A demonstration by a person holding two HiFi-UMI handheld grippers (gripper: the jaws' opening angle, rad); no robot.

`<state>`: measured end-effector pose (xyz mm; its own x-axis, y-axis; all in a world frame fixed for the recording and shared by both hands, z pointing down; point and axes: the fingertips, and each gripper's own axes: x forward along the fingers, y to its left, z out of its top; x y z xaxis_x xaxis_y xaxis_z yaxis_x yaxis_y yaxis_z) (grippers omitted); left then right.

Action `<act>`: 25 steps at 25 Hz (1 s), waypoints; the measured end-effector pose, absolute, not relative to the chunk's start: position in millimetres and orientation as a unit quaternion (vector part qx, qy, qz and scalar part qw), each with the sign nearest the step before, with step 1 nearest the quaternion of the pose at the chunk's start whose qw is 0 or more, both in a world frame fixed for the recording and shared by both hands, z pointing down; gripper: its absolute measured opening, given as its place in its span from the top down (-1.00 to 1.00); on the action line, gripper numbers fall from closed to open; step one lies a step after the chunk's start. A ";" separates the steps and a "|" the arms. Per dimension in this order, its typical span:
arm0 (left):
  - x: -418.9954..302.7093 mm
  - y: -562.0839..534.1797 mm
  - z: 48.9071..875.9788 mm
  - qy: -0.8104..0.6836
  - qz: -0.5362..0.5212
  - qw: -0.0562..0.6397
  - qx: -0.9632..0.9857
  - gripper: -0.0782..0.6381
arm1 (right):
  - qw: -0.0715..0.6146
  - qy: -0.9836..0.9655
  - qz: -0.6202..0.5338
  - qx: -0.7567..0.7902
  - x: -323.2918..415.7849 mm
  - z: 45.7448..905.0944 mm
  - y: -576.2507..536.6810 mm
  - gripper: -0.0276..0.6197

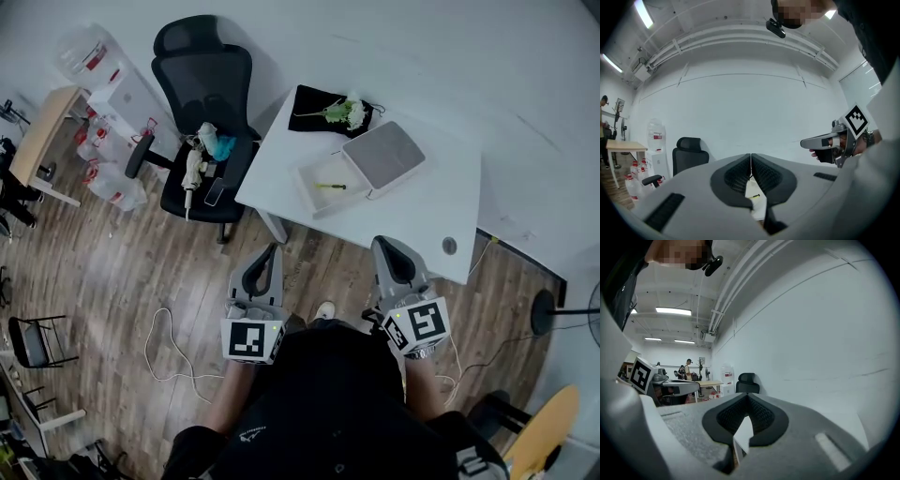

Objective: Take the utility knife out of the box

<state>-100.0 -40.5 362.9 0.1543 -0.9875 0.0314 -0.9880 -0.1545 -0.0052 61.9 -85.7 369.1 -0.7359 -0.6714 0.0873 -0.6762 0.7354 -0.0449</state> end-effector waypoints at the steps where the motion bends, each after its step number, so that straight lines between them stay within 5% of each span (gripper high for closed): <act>1: -96.9 -45.9 362.4 -0.648 0.012 0.010 0.761 0.76 | 0.033 -0.930 0.037 0.364 65.5 368.6 -90.8 0.90; 25: -74.3 -215.9 375.7 -0.546 0.036 0.019 0.837 0.76 | 0.035 -0.875 0.054 0.479 95.6 368.6 -217.2 0.90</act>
<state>-74.3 -215.9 375.7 0.4009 -0.9125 0.0810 -0.9153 -0.4027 -0.0066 95.6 -217.2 368.6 -0.5385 -0.8351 0.1121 -0.8425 0.5352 -0.0606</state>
